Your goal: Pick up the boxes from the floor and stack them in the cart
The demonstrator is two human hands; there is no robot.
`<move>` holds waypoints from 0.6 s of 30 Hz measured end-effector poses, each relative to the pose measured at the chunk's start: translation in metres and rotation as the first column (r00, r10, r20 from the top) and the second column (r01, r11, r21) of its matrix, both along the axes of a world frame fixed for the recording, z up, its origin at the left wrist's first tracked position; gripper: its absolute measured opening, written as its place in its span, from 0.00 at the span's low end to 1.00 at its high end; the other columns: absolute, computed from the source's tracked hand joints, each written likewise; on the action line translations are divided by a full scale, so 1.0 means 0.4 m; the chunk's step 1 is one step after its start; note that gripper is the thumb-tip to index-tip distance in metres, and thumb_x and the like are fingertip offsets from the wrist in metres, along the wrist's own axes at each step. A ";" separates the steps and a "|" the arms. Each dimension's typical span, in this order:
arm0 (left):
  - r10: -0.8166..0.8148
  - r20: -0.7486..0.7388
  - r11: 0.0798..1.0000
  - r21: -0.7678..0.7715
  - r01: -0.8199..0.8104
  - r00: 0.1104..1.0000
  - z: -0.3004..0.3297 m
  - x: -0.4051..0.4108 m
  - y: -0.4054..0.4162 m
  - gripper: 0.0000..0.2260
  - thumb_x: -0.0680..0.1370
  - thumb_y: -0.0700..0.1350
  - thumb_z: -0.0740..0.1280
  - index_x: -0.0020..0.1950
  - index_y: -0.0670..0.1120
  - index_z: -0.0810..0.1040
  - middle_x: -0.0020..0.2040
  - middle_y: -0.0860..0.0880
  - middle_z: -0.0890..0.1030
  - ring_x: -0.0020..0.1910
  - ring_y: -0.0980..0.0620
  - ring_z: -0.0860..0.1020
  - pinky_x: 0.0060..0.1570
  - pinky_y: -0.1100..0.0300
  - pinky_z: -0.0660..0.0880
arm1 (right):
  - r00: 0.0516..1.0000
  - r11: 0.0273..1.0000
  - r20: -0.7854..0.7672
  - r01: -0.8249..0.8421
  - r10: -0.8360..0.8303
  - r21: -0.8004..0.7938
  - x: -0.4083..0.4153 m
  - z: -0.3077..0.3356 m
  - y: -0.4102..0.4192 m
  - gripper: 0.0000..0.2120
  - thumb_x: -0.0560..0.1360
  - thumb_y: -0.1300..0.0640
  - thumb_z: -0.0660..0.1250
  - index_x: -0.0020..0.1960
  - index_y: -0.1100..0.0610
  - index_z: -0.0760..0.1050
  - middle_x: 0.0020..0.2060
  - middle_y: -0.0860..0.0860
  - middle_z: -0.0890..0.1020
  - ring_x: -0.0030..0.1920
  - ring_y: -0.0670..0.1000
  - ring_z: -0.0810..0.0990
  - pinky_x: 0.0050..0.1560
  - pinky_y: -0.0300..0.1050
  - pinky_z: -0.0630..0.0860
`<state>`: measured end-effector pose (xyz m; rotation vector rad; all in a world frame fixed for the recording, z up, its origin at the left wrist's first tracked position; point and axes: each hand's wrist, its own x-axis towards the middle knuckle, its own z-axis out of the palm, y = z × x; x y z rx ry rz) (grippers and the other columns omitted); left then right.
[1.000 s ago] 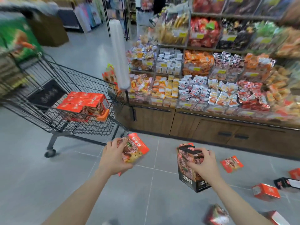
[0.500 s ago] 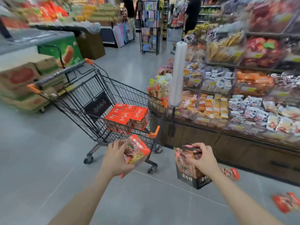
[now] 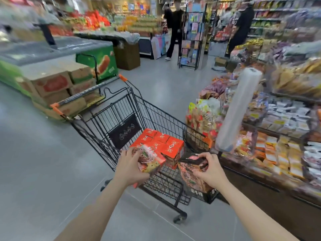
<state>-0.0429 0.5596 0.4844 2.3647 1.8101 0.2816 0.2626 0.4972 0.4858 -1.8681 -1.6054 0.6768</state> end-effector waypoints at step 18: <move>-0.008 -0.070 0.984 -0.177 -0.004 0.997 -0.116 -0.026 0.491 0.47 0.54 0.70 0.62 0.71 0.53 0.65 0.70 0.48 0.64 0.65 0.45 0.62 0.67 0.49 0.65 | 0.985 0.922 0.144 -0.033 0.096 -0.386 -0.029 -0.202 0.459 0.42 0.59 0.43 0.70 0.70 0.51 0.59 0.59 0.52 0.66 0.61 0.54 0.66 0.57 0.49 0.72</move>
